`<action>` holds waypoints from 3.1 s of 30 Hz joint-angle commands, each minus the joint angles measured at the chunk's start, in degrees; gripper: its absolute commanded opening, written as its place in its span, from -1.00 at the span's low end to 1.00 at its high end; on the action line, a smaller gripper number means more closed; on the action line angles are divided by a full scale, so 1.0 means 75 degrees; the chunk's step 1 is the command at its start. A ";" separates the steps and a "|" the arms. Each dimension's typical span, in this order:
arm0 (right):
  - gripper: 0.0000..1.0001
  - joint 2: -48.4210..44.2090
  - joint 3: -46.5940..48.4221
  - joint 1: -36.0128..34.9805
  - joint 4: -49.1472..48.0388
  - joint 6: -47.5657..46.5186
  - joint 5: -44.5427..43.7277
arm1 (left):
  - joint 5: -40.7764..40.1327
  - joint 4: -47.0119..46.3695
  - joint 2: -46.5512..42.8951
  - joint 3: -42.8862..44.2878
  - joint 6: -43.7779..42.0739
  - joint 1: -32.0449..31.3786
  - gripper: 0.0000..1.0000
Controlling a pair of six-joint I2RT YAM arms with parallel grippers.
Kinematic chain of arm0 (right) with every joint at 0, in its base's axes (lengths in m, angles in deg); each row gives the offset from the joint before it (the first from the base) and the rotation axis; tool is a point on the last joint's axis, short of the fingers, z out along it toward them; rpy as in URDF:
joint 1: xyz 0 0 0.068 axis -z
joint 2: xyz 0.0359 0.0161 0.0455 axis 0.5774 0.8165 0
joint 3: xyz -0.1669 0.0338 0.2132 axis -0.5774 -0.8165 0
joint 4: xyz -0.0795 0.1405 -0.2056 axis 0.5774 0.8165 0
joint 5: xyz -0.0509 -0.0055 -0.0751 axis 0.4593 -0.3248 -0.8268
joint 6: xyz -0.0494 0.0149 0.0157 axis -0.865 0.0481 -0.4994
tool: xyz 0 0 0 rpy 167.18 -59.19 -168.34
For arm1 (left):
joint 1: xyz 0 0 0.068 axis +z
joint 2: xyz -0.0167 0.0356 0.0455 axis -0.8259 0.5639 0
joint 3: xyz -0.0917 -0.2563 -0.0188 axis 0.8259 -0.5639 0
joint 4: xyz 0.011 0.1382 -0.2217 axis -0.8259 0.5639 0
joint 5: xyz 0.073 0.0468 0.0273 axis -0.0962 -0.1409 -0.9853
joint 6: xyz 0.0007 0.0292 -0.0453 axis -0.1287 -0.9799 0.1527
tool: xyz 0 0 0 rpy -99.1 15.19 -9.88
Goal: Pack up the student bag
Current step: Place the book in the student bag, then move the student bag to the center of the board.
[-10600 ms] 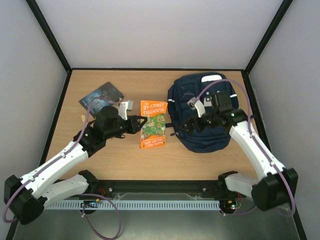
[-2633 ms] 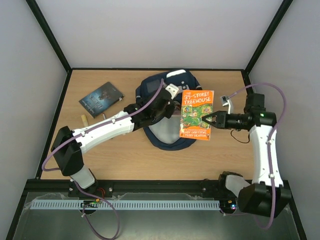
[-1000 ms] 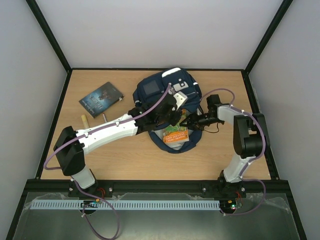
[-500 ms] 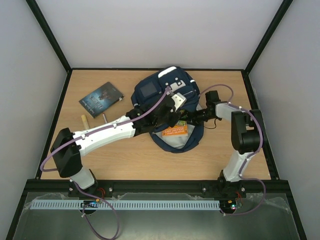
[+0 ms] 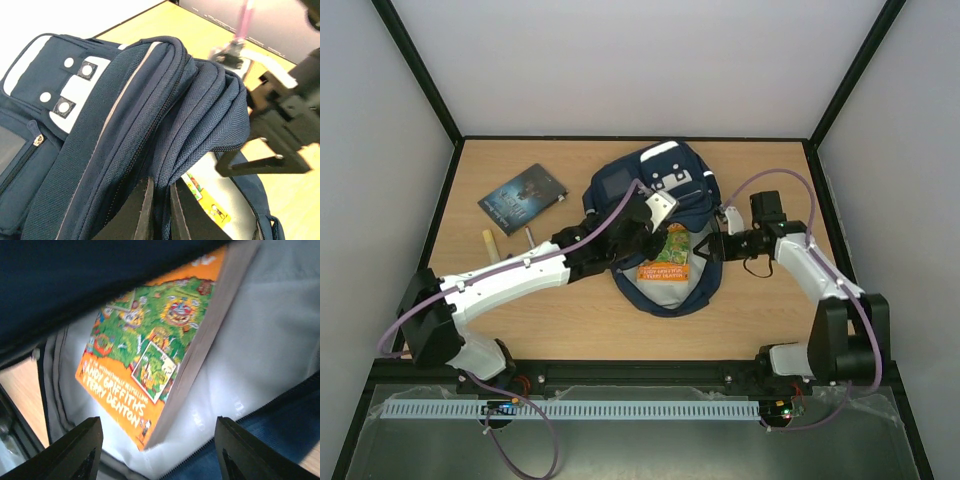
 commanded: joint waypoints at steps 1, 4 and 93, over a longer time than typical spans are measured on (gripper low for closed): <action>0.24 -0.1170 -0.0271 -0.0331 0.0921 -0.1821 -0.0114 | 0.0094 -0.0750 -0.0739 -0.0140 0.0254 0.0191 -0.95; 0.21 -0.1981 -0.0679 -0.1035 0.0902 -0.2740 -0.0632 | 0.0428 -0.0782 -0.0989 -0.0424 0.0349 0.0445 -0.95; -0.11 -0.2871 0.0886 -0.4782 0.2539 -0.3836 -0.2103 | 0.2488 -0.0253 -0.0277 -0.1806 0.1008 0.1222 -0.85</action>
